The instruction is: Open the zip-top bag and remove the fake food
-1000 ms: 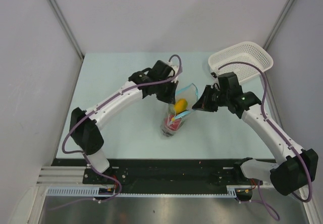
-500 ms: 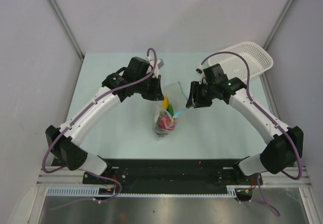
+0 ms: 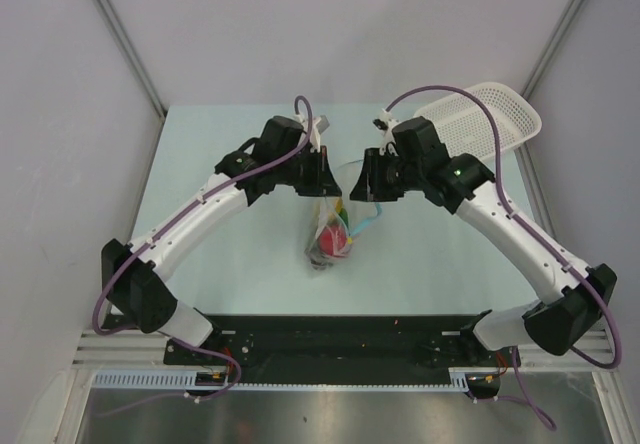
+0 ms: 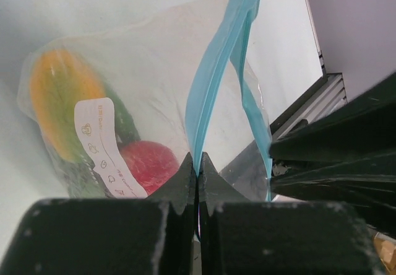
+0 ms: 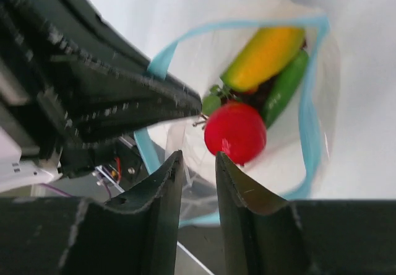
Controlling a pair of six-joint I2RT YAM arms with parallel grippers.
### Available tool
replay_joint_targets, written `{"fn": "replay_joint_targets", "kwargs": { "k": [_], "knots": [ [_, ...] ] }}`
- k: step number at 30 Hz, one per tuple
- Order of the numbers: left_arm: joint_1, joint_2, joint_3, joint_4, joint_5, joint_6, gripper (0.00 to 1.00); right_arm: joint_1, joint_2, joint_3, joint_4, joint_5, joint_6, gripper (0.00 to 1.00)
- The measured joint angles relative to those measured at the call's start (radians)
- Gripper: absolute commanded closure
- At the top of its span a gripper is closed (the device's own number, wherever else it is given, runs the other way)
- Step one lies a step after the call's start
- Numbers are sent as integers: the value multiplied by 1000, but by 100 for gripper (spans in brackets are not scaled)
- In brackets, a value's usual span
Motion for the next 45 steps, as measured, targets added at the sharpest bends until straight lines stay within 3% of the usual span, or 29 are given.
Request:
{"fn": "replay_joint_targets", "kwargs": {
  "k": [6,17,23,29,33,37,42,45],
  "knots": [
    [0,-7,-2,5,-16,-10,100,13,101,-115,180,-47,56,65],
    [0,-64,-87,56,-61,-45,100,40,159,-304,312,-96,82,28],
    [0,-64,-108,56,-60,-53,100,55,170,-364,369,-77,77,19],
    [0,-64,-140,37,-71,-50,100,90,209,-397,418,-15,63,17],
    [0,-63,-175,21,-79,-49,100,114,237,-434,452,2,51,27],
    [-4,-63,-182,39,-77,-48,100,125,242,-427,430,23,19,67],
    [-5,-64,-183,69,-80,-45,100,114,175,-390,346,32,-13,80],
    [-5,-64,-185,78,-81,-44,100,106,98,-337,290,41,-16,81]
  ]
}}
